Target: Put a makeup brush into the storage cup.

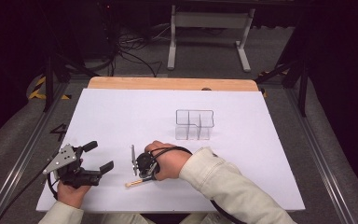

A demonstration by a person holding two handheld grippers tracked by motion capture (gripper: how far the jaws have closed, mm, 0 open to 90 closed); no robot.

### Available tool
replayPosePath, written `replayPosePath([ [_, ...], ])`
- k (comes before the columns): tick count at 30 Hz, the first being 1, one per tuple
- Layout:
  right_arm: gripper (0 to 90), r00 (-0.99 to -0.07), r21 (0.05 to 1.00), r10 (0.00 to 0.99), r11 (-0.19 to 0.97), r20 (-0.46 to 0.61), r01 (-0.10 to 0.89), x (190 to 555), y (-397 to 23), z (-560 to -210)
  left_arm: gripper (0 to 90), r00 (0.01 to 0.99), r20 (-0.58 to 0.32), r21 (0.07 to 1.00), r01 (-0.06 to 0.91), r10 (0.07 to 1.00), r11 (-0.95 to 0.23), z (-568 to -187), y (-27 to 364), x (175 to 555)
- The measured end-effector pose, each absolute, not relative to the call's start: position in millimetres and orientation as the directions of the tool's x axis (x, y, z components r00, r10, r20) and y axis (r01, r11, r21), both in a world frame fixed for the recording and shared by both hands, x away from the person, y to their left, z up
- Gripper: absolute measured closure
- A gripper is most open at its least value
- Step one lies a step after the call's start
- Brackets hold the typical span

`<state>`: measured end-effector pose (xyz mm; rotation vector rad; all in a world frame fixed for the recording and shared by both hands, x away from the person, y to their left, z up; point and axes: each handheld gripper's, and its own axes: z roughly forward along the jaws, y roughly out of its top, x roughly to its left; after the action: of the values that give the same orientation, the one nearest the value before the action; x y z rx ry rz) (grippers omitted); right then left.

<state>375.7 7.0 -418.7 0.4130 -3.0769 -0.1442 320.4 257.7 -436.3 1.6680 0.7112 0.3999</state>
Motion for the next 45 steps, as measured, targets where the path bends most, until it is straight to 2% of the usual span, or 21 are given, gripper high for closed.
replayPosePath([
  [9,83.7,-0.973,0.132,-0.231,0.964,-0.005,-0.23,375,-9,-398,0.5,0.748,-0.135,0.966,0.246,0.65,-0.082,-437,259,321],
  [21,83.7,-0.984,0.281,-0.171,0.943,-0.058,-0.18,372,-31,-367,0.5,0.75,-0.13,0.966,0.243,0.648,-0.088,-436,258,321],
  [25,83.7,-0.984,0.303,-0.165,0.936,-0.063,-0.176,371,-35,-363,0.5,0.748,-0.132,0.967,0.242,0.65,-0.083,-436,258,320],
  [34,83.7,-0.989,0.444,-0.105,0.885,-0.104,-0.141,372,-53,-351,0.5,0.747,-0.131,0.966,0.243,0.651,-0.085,-437,258,321],
  [45,83.7,-0.991,0.563,-0.039,0.819,-0.132,-0.107,373,-70,-340,0.5,0.747,-0.135,0.964,0.251,0.651,-0.088,-437,258,321],
])
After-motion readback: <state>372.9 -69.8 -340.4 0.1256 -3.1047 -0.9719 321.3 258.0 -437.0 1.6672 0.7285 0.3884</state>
